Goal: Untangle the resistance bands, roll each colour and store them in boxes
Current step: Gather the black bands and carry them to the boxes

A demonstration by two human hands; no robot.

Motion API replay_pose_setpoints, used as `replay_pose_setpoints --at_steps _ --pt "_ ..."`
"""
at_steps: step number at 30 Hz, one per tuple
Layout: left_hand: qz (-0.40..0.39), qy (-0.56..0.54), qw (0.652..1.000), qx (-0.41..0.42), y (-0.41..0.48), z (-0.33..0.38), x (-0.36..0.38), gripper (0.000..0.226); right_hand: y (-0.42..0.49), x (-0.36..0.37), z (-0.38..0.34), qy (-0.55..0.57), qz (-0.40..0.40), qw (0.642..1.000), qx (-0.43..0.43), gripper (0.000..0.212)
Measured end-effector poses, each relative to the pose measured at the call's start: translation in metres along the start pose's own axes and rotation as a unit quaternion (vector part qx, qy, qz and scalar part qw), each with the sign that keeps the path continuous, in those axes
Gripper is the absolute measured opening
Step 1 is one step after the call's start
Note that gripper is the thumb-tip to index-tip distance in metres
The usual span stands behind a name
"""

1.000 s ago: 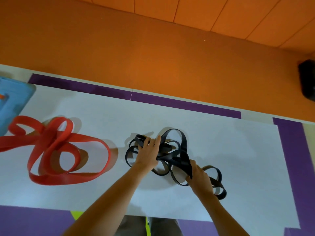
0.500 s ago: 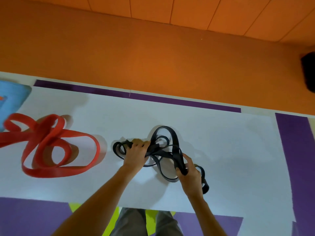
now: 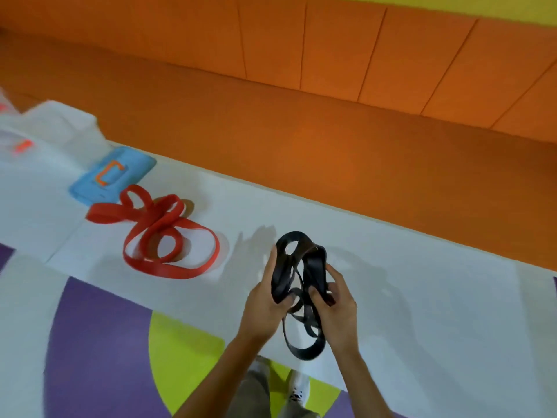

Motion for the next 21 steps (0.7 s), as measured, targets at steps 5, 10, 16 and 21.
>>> replay_pose_setpoints --at_steps 5,10,16,21 --pt "0.084 -0.068 0.994 0.009 -0.024 0.012 -0.058 0.102 -0.019 0.053 -0.037 -0.017 -0.090 0.995 -0.034 0.056" --pt "0.167 -0.083 0.982 0.026 -0.049 -0.002 -0.126 0.099 -0.045 0.124 -0.071 -0.023 -0.155 0.986 -0.058 0.054" --pt "0.255 -0.108 0.961 0.015 -0.081 -0.047 -0.228 0.088 -0.081 0.243 -0.104 -0.073 -0.217 0.969 -0.095 0.057" --pt "0.294 -0.089 0.951 -0.033 -0.115 -0.097 -0.331 0.092 -0.125 0.363 -0.124 -0.095 -0.263 0.953 -0.114 0.062"
Point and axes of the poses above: each hand's wrist, its own y-axis towards the middle knuckle, its own x-axis out of the palm, z = x × y, the point moved 9 cm from there along y, towards the middle knuckle, and after that the axes turned 14 degrees about x, right-handed, at the moved point
